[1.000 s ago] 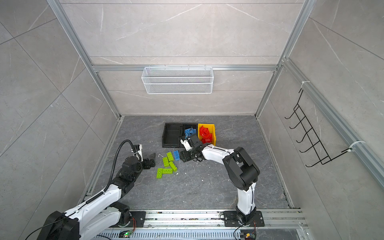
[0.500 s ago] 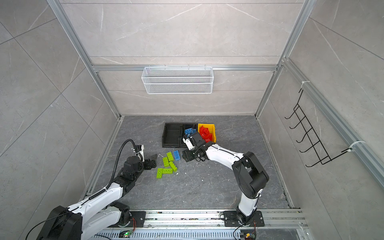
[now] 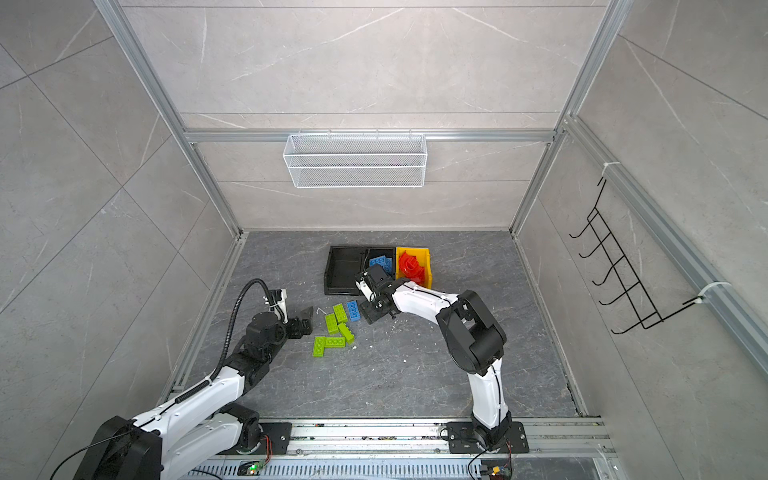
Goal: Sort the legos into containers by color
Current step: 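Lower the right gripper and grasp a blue rectangular brick, then carry the blue brick into the black bin and open the right gripper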
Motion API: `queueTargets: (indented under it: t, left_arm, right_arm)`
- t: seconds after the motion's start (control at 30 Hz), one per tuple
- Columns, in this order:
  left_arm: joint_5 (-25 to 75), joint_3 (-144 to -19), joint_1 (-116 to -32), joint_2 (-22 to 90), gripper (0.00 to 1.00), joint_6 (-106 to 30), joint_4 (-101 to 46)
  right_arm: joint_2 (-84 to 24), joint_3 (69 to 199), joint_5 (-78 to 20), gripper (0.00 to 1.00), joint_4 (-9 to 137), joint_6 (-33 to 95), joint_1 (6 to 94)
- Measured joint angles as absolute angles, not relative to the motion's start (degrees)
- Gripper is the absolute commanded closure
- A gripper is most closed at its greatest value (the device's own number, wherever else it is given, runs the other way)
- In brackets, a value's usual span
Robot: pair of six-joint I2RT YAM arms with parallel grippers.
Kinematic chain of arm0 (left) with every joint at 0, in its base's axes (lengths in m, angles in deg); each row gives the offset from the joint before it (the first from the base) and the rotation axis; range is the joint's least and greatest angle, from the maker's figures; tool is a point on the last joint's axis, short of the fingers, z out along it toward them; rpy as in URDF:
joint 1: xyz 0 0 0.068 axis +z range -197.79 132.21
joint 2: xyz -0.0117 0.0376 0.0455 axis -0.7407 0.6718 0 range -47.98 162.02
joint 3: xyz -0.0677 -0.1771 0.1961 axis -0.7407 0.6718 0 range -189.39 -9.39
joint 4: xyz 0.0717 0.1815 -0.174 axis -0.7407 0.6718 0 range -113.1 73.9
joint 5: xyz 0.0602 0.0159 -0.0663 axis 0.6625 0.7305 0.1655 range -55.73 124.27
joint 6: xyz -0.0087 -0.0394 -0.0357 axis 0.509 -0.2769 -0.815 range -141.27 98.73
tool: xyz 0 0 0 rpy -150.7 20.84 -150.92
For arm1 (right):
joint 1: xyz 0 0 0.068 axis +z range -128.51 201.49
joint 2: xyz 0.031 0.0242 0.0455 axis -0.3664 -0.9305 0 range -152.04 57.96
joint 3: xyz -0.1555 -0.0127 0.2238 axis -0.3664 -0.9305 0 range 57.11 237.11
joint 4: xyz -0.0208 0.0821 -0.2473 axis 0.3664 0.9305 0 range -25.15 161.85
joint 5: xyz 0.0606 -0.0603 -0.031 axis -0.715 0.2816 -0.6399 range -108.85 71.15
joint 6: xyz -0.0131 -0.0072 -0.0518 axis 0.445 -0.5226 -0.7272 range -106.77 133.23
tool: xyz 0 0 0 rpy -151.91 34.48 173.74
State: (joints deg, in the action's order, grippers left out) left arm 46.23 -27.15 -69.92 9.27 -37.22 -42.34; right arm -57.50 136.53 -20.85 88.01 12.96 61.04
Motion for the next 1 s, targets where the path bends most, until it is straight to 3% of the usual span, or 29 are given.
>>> queueTargets:
  t: [0.17, 0.5, 0.73, 1.0]
  left_arm:
    - [46.4, -27.2, -69.9, 9.3, 0.01, -37.2, -42.3]
    - [46.4, -27.2, -69.9, 8.9, 0.01, -37.2, -42.3]
    - [46.4, -27.2, -69.9, 8.4, 0.01, -37.2, -42.3]
    - [46.2, -27.2, -69.9, 8.4, 0.01, -37.3, -42.3]
  right_arm:
    - [-59.6, 136.7, -19.6, 0.43, 88.5, 12.0, 61.5]
    - [-59.3, 136.3, -19.3, 0.69, 87.7, 12.2, 61.5]
    - [-52.6, 132.2, -21.2, 0.76, 87.3, 14.2, 61.3]
    - [-46.9, 135.3, -25.9, 0.76, 86.8, 16.9, 57.6]
